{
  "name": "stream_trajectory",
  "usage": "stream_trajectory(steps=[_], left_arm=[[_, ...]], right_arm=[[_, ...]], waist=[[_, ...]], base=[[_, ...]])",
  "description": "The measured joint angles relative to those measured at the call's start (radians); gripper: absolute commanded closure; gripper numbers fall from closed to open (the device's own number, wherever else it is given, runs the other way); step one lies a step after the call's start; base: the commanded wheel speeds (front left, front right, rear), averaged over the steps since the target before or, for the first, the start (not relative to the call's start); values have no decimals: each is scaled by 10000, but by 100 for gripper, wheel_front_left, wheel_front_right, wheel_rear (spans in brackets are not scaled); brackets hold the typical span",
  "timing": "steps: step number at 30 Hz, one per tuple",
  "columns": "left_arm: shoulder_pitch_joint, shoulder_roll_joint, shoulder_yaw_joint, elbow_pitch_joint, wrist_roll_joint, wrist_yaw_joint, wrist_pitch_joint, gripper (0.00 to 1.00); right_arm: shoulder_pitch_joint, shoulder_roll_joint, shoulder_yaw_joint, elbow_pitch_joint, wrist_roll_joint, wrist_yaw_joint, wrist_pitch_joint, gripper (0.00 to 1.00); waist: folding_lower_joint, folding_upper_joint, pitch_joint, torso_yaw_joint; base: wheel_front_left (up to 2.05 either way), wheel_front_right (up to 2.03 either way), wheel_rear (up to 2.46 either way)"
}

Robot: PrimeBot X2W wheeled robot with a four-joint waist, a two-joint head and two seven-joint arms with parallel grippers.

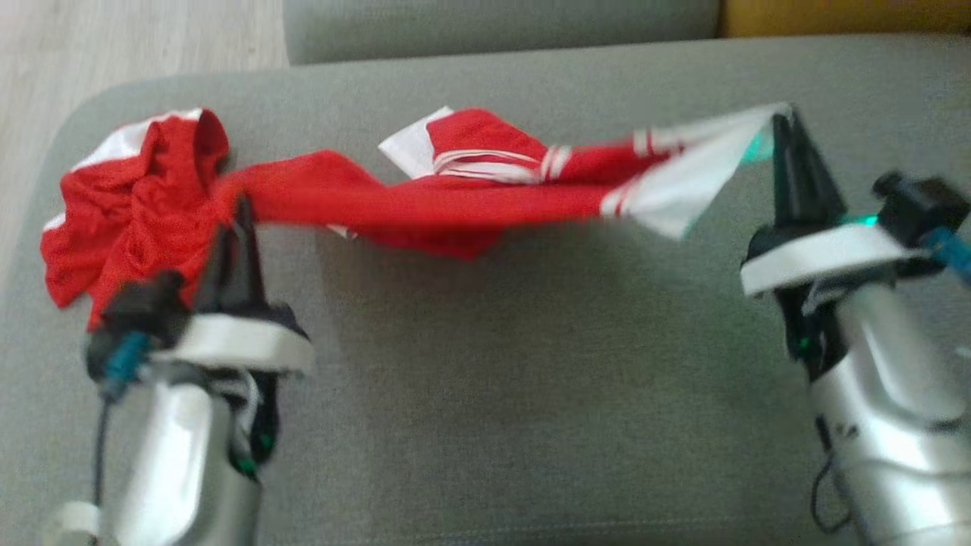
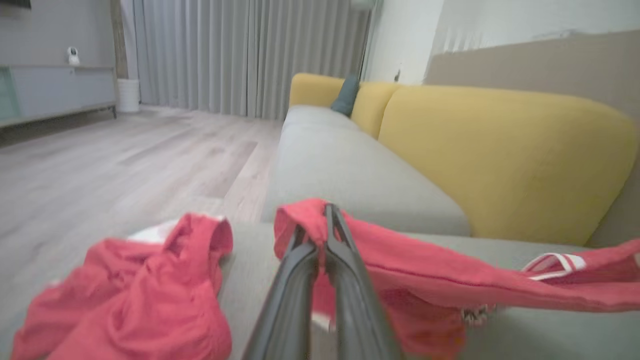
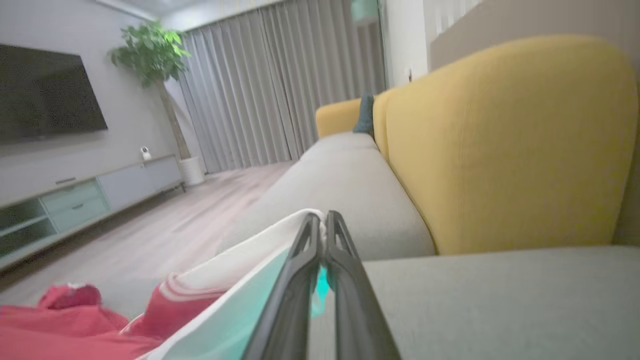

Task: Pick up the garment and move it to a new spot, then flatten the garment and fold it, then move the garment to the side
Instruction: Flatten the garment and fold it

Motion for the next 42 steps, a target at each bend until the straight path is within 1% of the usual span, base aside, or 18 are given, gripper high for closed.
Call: stream_trajectory(steps=[2,5,8,10,14,16,18,19,20,22,24,26,29,32,34,37,39,42], left_arm=[[-427,228,182,-399,222,-192,0,100],[-1215,767,353,-1001,520,-516,-2,100],[-2194,1256,395,-1381,663,-744,58,100],[-2994,1430,391,-1618,731,-828,397,100],[-4440,1574,261,-1549,809,-1018,1262,100],[-4995,1561,52,-1181,882,-1057,1494,100],[-5545,1488,-123,-539,982,-1081,1578,100],[-5545,1488,-123,-539,982,-1081,1578,100],[-5882,1480,-199,-123,1122,-1035,1578,100],[-6740,1417,-148,765,1277,-736,1379,100],[-7765,1356,50,1592,1371,-368,1001,100],[-8725,1340,136,2157,1478,-184,552,100],[-9946,1287,155,2836,1534,-155,130,100],[-10604,1197,290,3267,1490,-98,-10,100],[-10581,1099,355,3335,1444,-96,-15,100],[-9957,867,483,3423,1206,-94,-17,100],[-9079,656,738,3467,932,-56,-15,100],[-7148,303,1091,3492,593,-56,-13,100]], right_arm=[[-388,-201,192,-368,727,0,127,100],[-1035,-627,393,-1212,1678,0,803,100],[-1570,-1072,303,-2090,2502,0,1718,100],[-1805,-1244,75,-2577,2928,0,2318,100],[-2205,-1229,-433,-2978,3319,0,3227,100],[-2475,-1147,-635,-2945,3313,0,3482,100],[-2961,-993,-784,-2619,3200,0,3538,100],[-2961,-993,-784,-2619,3200,0,3538,100],[-3346,-844,-928,-2307,3122,0,3522,100],[-4364,-602,-1158,-1444,2811,0,3248,100],[-5605,-474,-1434,-458,2213,0,2612,100],[-6884,-382,-1923,449,1695,0,1716,100],[-8511,-374,-2537,1484,1212,0,589,100],[-9306,-552,-2679,2113,825,0,153,100],[-9392,-635,-2888,2441,853,0,67,100],[-9039,-796,-2786,2669,961,0,44,100],[-8431,-897,-2537,2625,1248,2,44,100],[-6782,-961,-1887,2431,1781,2,44,100]], waist=[[0,0,-217,-59],[0,0,-498,-144],[0,0,-585,-208],[0,0,-490,-209],[0,0,-33,-207],[0,0,304,-203],[0,0,689,-204],[0,0,689,-204],[0,0,903,-209],[0,0,1351,-230],[0,0,1785,-271],[1,0,2155,-335],[1,0,2567,-437],[1,-1,2760,-514],[0,0,2776,-513],[1,0,2794,-494],[1,-1,2794,-504],[1,0,2667,-526]], base=[[0,0,0],[0,0,0],[0,0,0],[0,0,0],[0,0,0],[0,0,0],[0,0,0],[0,0,0],[0,0,0],[0,0,0],[0,0,0],[0,0,0],[0,0,0],[0,0,0],[0,0,0],[0,0,0],[0,0,0],[0,0,0]])
